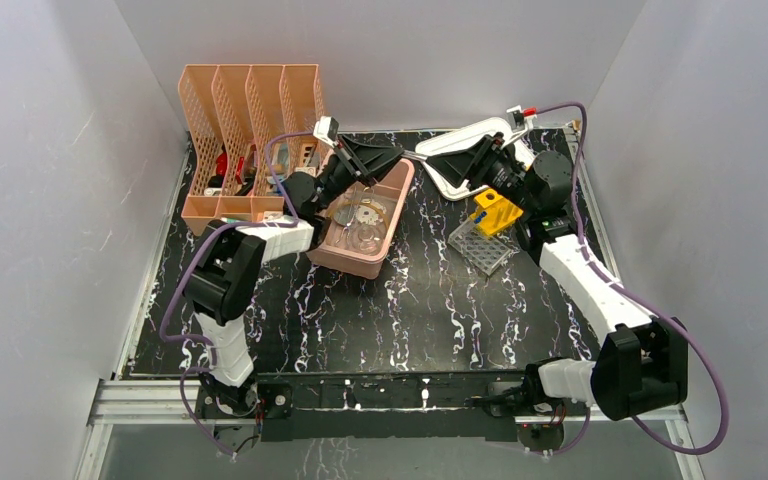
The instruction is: Organize the chemistry lab equipment
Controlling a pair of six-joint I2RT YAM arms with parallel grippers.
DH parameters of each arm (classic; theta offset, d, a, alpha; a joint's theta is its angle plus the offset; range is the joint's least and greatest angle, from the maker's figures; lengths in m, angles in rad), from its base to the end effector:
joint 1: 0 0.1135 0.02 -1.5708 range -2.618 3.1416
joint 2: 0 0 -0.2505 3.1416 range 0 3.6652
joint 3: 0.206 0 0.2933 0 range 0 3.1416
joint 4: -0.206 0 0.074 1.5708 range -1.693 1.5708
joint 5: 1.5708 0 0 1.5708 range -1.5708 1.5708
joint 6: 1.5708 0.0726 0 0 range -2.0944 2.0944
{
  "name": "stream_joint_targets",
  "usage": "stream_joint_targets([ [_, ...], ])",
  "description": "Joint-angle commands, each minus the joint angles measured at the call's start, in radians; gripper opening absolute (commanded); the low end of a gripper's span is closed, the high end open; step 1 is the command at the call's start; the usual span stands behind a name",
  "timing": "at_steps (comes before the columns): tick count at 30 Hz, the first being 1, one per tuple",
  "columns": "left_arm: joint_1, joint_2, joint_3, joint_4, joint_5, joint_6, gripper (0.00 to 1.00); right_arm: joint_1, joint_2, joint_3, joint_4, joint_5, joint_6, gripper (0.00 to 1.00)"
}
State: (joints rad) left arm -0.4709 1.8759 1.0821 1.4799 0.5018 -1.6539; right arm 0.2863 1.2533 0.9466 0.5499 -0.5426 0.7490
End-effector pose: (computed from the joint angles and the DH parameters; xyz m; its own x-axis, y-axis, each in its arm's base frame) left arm 0.3815 -0.2334 0.2770 -0.7738 -0.5865 -0.2395 0.5021 -0.3373 -0.7963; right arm 0.3403 0.1393 0.3548 -0.3228 0.5128 -0.7955 -0.6865 0.4517 0.5698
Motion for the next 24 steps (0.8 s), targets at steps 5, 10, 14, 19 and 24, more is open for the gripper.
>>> stream_joint_targets([
  [5, -0.027, -0.006, 0.047, 0.203, 0.003, -0.006, 0.07, -0.002, 0.007, 0.077, 0.076, -0.025, -0.003, 0.56],
  [10, -0.03, -0.006, 0.05, 0.186, -0.004, 0.005, 0.07, -0.002, 0.0, 0.065, 0.071, -0.028, 0.0, 0.49],
  [14, -0.03, -0.006, 0.053, 0.198, -0.01, 0.004, 0.07, -0.002, -0.003, 0.06, 0.068, -0.029, 0.008, 0.46],
  [19, -0.032, -0.007, 0.062, 0.191, -0.008, 0.006, 0.08, -0.002, 0.007, 0.061, 0.08, -0.037, 0.026, 0.48],
  [24, -0.035, -0.009, 0.062, 0.196, -0.009, 0.007, 0.08, -0.002, 0.017, 0.061, 0.084, -0.042, 0.035, 0.44],
])
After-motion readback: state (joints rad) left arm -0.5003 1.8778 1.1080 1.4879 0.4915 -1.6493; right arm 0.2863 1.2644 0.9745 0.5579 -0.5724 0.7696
